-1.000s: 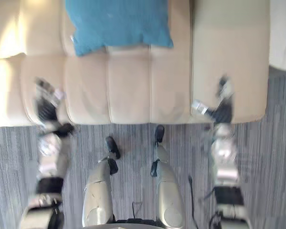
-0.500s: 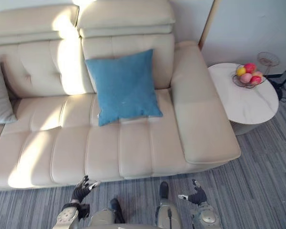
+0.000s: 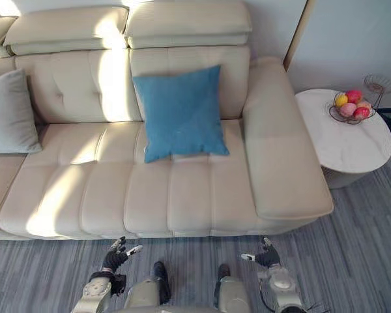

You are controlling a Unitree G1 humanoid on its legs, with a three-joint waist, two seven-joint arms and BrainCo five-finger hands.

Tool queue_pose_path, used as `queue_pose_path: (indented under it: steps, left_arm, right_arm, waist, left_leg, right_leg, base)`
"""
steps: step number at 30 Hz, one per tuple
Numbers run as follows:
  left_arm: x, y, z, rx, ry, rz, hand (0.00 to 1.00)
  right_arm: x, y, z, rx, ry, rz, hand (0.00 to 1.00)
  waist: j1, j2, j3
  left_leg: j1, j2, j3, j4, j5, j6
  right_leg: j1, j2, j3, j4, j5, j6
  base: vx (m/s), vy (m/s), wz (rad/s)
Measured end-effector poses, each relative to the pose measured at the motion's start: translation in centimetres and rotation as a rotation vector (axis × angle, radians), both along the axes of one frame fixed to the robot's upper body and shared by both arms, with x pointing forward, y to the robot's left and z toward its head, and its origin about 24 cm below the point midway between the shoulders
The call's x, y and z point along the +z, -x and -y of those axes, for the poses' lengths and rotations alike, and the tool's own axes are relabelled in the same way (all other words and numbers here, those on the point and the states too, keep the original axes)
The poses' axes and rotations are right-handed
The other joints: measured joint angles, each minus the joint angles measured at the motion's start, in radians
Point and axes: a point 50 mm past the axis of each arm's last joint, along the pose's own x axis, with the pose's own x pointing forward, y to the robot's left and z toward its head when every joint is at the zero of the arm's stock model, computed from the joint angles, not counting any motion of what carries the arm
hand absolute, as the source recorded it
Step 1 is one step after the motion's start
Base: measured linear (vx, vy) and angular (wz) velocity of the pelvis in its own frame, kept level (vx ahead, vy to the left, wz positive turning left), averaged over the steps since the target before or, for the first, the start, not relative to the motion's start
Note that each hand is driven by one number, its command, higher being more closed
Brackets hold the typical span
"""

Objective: Pick up cushions and gather them together orderly.

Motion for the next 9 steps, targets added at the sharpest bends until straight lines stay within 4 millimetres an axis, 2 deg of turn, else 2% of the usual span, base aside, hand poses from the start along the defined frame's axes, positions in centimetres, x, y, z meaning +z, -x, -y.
queue_pose_path:
  steps: [2,3,4,5,6,7,8,9]
  left_arm:
    - [0.0,-0.1,0.2,-0.010,0.003,0.001,0.00]
    - [-0.1,0.1,0.3,-0.010,0.005,-0.005,0.00]
    - [-0.2,0.2,0.3,-0.009,0.005,-0.009,0.00]
    - [-0.3,0.6,0.3,-0.008,0.007,-0.022,0.00]
    - [-0.4,0.6,0.3,-0.008,0.008,-0.024,0.00]
    - [-0.3,0.3,0.0,-0.011,-0.002,-0.020,0.00]
    - [-0.2,0.1,-0.2,-0.014,-0.008,-0.018,0.00]
    - [-0.1,-0.3,-0.3,-0.022,-0.014,-0.013,0.00]
  right_arm:
    - [-0.1,0.4,0.5,-0.053,-0.002,0.001,0.00]
    - [-0.1,0.7,1.0,-0.084,-0.003,0.001,0.00]
    - [-0.1,0.9,1.1,-0.089,-0.002,-0.004,0.00]
    - [-0.2,1.5,1.5,-0.103,0.005,-0.016,0.00]
    - [-0.3,1.9,1.7,-0.111,0.007,-0.026,0.00]
    - [-0.8,2.6,1.5,-0.141,-0.010,-0.051,0.00]
    - [-1.1,3.1,1.3,-0.147,-0.017,-0.070,0.00]
    - [-1.4,4.0,1.3,-0.155,-0.021,-0.095,0.00]
  waist:
    - [0.001,-0.007,0.003]
    - [0.000,-0.014,0.006]
    - [0.000,-0.013,0.005]
    - [-0.002,-0.001,-0.001]
    - [-0.003,0.015,-0.013]
    - [-0.011,0.017,-0.025]
    - [-0.022,0.008,-0.030]
    - [-0.032,-0.008,-0.038]
  left_leg:
    - [-0.013,-0.009,0.005,0.136,-0.082,0.047]
    - [-0.003,-0.029,0.006,0.221,-0.150,0.061]
    - [0.010,-0.040,0.006,0.249,-0.176,0.061]
    - [0.057,-0.059,0.006,0.237,-0.225,0.055]
    - [0.096,-0.073,0.006,0.143,-0.243,0.055]
    - [0.132,-0.103,0.005,0.015,-0.248,0.054]
    - [0.132,-0.113,0.007,-0.018,-0.232,0.051]
    - [0.139,-0.139,0.003,-0.056,-0.205,0.058]
  right_leg:
    - [-0.009,-0.018,-0.003,-0.009,0.012,-0.014]
    - [-0.009,-0.035,-0.008,-0.027,0.028,-0.007]
    - [-0.006,-0.041,-0.012,-0.043,0.042,-0.006]
    - [0.010,-0.040,-0.014,-0.087,0.059,0.009]
    - [0.013,-0.033,-0.025,-0.116,0.072,0.028]
    - [0.011,-0.038,-0.033,-0.142,0.098,0.042]
    - [0.012,-0.048,-0.036,-0.161,0.106,0.046]
    - [0.016,-0.063,-0.052,-0.193,0.144,0.052]
  base:
    - [-0.16,-0.036,0.02]
    - [-0.15,0.023,-0.16]
    - [-0.13,0.075,-0.25]
    - [-0.07,0.122,-0.23]
    - [-0.07,0.172,-0.05]
    - [-0.04,0.142,0.22]
    - [-0.05,0.107,0.51]
    - [-0.02,0.039,0.38]
